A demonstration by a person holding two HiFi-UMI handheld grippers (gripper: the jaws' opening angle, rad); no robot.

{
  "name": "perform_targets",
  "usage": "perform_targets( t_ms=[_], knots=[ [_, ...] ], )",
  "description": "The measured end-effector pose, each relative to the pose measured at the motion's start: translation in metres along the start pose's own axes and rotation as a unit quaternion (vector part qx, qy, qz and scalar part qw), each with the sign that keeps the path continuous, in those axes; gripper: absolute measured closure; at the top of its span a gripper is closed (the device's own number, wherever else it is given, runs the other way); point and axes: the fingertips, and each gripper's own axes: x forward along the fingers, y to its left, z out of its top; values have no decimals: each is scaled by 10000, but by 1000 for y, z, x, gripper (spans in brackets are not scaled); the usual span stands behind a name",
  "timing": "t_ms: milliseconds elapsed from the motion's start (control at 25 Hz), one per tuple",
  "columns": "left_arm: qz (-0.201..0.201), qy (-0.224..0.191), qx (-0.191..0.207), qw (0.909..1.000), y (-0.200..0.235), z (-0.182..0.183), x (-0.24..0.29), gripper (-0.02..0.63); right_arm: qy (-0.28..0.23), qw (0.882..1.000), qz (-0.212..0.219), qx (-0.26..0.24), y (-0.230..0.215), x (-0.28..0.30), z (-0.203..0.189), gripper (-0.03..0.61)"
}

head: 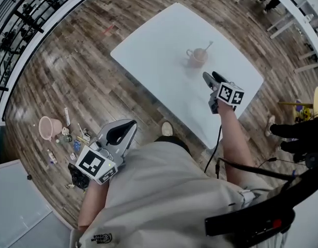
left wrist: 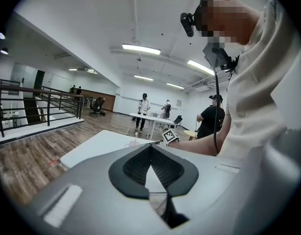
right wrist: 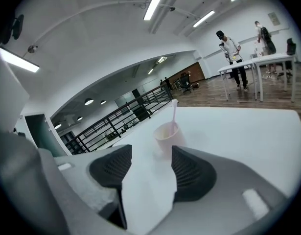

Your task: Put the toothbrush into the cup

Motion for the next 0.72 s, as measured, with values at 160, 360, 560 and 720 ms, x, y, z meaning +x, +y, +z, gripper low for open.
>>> perform_targets(
  t_ms=[160, 360, 560, 720],
  knots=[
    [-77, -61, 30, 9999, -12, -12, -33, 609, 98, 9978, 37, -649, 51, -27, -26, 331],
    [-378, -180, -2, 9991, -29, -28, -68, 609, 171, 9933, -41, -1141, 103, -72, -63, 338],
    [-464, -272, 126, 9985, -49, -38, -112, 609, -27, 9898, 55, -1424, 167, -120, -80, 431],
    [-548, -311, 158, 9979, -65, -55, -143, 609, 13, 9811, -17, -1935, 215, -155, -101, 527]
  ],
)
